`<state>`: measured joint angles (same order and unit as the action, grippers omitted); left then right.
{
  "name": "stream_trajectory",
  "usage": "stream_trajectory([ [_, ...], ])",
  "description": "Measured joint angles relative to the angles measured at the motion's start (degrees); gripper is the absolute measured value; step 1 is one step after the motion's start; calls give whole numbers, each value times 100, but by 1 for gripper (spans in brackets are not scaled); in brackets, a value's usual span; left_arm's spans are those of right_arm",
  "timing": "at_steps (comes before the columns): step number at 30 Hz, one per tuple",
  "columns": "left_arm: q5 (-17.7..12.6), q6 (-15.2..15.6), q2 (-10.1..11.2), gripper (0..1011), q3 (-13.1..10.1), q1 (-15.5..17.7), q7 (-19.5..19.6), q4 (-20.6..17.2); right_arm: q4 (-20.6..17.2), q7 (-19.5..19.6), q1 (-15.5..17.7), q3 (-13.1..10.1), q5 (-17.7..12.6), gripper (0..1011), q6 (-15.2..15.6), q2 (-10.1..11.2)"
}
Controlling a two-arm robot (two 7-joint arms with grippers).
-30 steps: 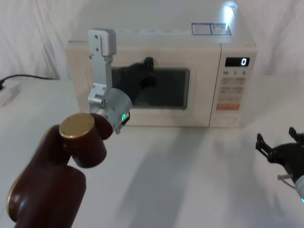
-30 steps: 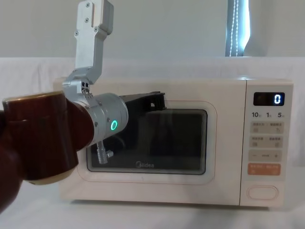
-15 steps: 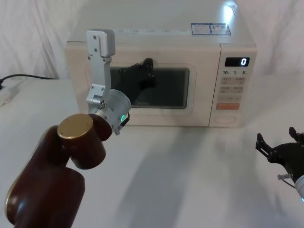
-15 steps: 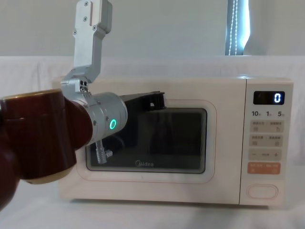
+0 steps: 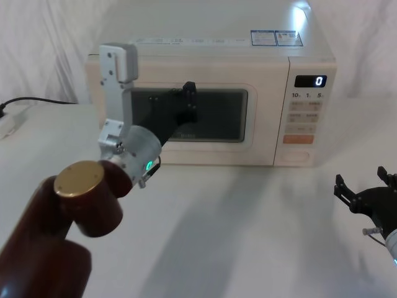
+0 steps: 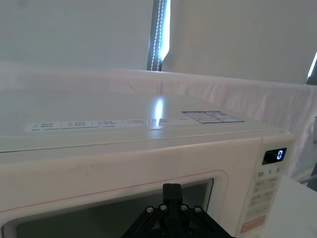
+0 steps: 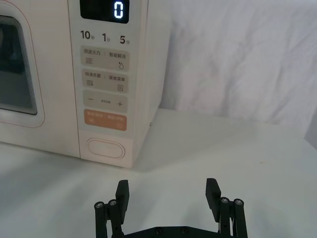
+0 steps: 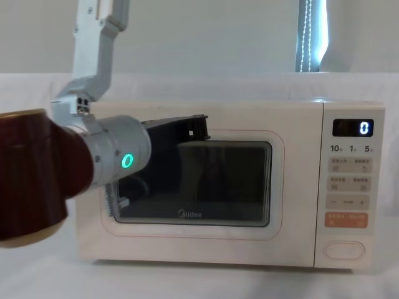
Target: Press the button to open the microwave door with one hand; close the microwave door with the other hand.
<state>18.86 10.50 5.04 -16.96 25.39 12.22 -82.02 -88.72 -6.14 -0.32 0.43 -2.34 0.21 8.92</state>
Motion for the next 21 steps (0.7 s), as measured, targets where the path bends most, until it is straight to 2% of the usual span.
stream_trajectory([
  [5,67,-18,212,8,7,-233,96,-343,0,0,0,0,0,1002,0,0],
  [13,116,-108,488,241,84,-594,95,-767,0,0,0,0,0,1002,0,0],
  [17,45,-236,647,337,143,-829,11,-969,0,0,0,0,0,1002,0,0],
  [18,7,-288,706,399,187,-935,-33,-1049,0,0,0,0,0,1002,0,0],
  [21,-33,-361,767,500,317,-1158,-150,-1175,0,0,0,0,0,1002,0,0],
])
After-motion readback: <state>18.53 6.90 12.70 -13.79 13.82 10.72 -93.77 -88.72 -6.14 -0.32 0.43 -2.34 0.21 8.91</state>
